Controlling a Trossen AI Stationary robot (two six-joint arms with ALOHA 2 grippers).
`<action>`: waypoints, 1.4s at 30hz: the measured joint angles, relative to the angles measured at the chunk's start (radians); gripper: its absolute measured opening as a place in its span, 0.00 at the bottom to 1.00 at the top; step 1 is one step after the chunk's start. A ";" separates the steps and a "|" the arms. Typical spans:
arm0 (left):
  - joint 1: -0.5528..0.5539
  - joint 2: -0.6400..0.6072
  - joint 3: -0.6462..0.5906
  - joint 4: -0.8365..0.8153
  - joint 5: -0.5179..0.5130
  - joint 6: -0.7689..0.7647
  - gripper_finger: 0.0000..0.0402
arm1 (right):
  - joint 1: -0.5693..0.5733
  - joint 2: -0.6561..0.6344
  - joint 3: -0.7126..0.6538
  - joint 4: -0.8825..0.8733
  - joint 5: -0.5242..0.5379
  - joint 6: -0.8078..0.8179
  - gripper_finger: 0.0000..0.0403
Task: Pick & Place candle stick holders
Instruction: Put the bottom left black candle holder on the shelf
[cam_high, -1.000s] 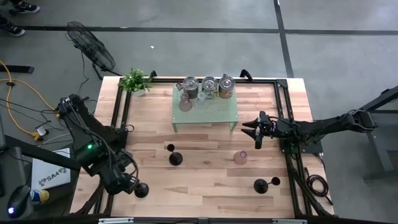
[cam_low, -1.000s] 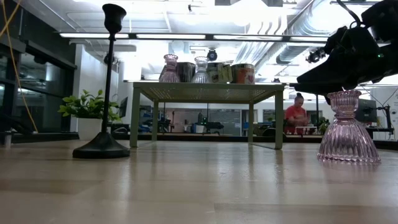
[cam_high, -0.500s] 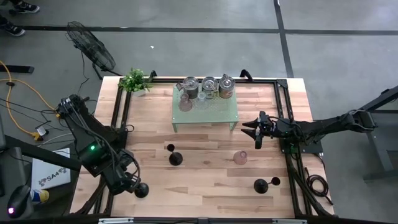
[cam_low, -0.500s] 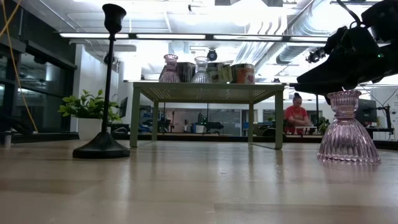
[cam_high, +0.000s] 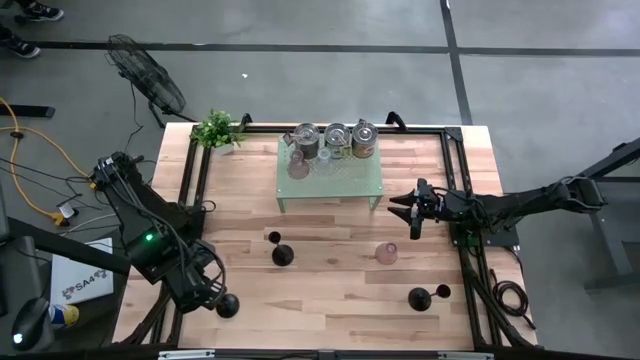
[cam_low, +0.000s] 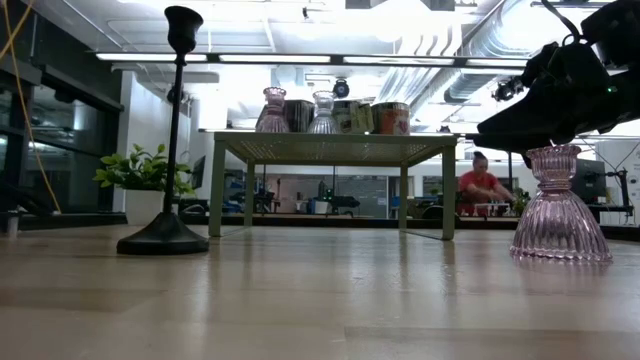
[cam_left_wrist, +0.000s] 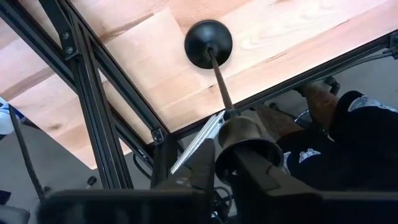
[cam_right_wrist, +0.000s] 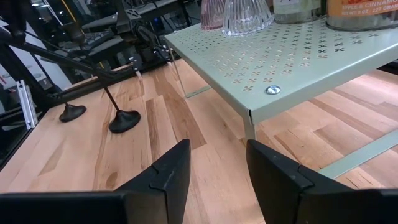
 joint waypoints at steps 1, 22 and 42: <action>0.000 0.000 0.000 0.004 -0.001 0.000 0.06 | 0.000 0.000 0.000 0.000 0.000 0.000 0.37; 0.000 -0.002 0.002 0.017 -0.060 0.027 0.06 | 0.000 0.000 0.000 0.000 0.000 0.000 0.37; 0.000 -0.001 0.044 -0.017 -0.056 0.025 0.26 | 0.000 0.000 0.000 0.000 0.000 0.000 0.37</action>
